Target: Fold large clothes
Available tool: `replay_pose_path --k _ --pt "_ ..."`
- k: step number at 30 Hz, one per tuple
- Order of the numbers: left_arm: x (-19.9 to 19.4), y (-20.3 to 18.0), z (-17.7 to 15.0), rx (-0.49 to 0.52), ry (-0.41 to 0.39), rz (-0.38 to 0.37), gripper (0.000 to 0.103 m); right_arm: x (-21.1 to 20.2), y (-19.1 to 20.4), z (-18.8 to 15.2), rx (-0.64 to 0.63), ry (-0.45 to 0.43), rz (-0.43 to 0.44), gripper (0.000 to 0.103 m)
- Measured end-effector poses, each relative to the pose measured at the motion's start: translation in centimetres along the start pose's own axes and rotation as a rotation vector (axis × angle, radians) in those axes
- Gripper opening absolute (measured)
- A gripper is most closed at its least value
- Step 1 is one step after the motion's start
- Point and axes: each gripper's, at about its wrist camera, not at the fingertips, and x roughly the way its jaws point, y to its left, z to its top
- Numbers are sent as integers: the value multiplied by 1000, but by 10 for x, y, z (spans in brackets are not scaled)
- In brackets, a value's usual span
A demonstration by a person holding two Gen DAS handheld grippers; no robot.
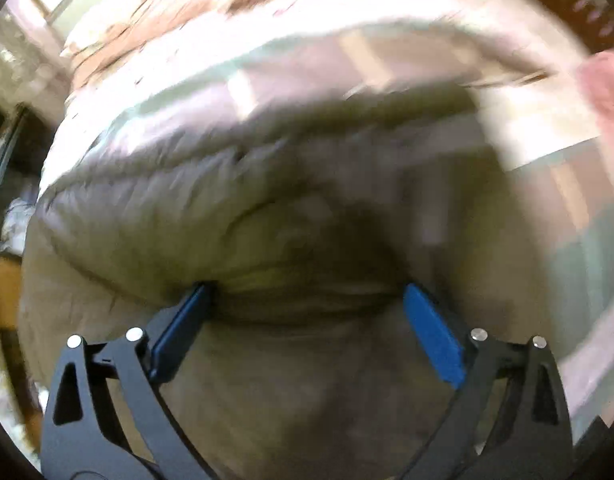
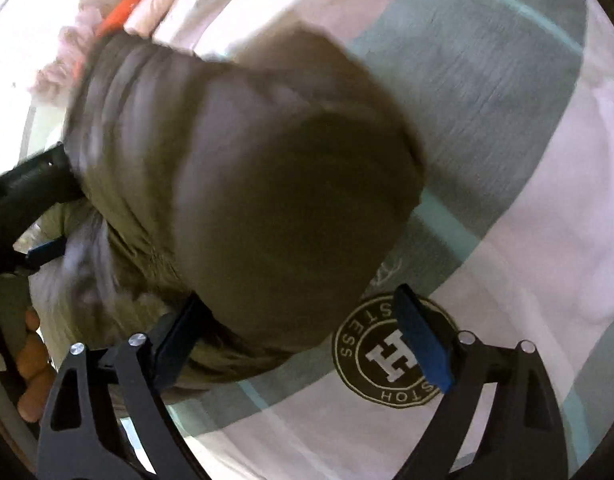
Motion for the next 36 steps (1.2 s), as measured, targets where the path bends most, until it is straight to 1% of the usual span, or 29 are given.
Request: replay_pose_path --k 1,2,3,4,5,6,7,8,9,12,13,14,15,16,17,18,19,20,22,24,25,26,27,28,30,31,34,35,36 --pt "-9 -8 1 36 -28 7 98 -19 7 2 -28 -90 16 89" --pt "-10 -16 1 72 -29 4 98 -29 7 -3 -47 -136 24 89" --pt "-8 -19 2 80 -15 -12 98 -40 15 -2 -78 -187 39 89" --pt "-1 -17 4 71 7 -34 98 -44 23 0 -108 -204 64 89" --pt "10 -13 6 35 39 -59 98 -41 30 4 -123 -178 81 89" --pt "22 -6 8 -15 74 -94 98 -28 37 7 -142 -119 58 89" --pt "33 3 11 -44 99 -108 98 -19 41 8 -159 -93 33 89" --pt "48 7 13 -57 134 -100 100 -6 46 8 -201 -56 -24 89" --pt "58 7 14 -46 155 -98 101 2 48 5 -226 -35 -58 89" --pt "61 8 18 -37 158 -102 101 12 39 -2 -200 13 -58 90" --pt "55 9 18 -47 149 -116 99 12 36 -2 -175 21 -41 90" --pt "38 13 18 -61 108 -156 95 9 28 -2 -136 23 -12 90" --pt "23 15 19 -60 59 -186 95 6 23 -1 -104 16 8 89" --pt "0 23 18 -50 -15 -203 95 -4 14 -2 -53 -19 20 89" --pt "-14 29 17 -41 -54 -188 95 -15 7 -4 -12 -60 22 89" --pt "-22 35 15 -42 -67 -172 96 -27 1 -6 30 -106 18 90" --pt "-29 47 14 -55 -72 -159 95 -32 -2 -8 51 -128 19 89" --pt "-37 66 10 -86 -76 -155 95 -45 -3 -9 86 -174 26 89" --pt "-47 104 2 -149 -82 -150 95 -63 8 -8 85 -232 53 89" --pt "-52 143 -9 -211 -75 -114 96 -75 50 -6 -15 -272 95 89" --pt "-47 172 -16 -254 -57 -91 96 -72 73 -5 -69 -270 110 89" --pt "-40 190 -19 -283 -37 -78 96 -68 89 0 -134 -254 127 89" --pt "-30 215 -27 -325 -2 -63 96 -61 121 0 -214 -225 147 89" --pt "-20 238 -35 -361 23 -54 96 -55 139 -6 -258 -209 153 89" --pt "-6 266 -46 -399 38 -59 101 -33 189 -14 -372 -167 167 89" --pt "3 278 -52 -415 46 -63 101 -23 211 -18 -430 -143 165 89" --pt "28 294 -60 -412 87 -40 101 18 263 -42 -634 -94 98 89" --pt "31 301 -62 -416 90 -7 101 40 282 -49 -738 -87 25 89" --pt "32 311 -63 -419 89 31 101 60 289 -50 -800 -101 -52 89"
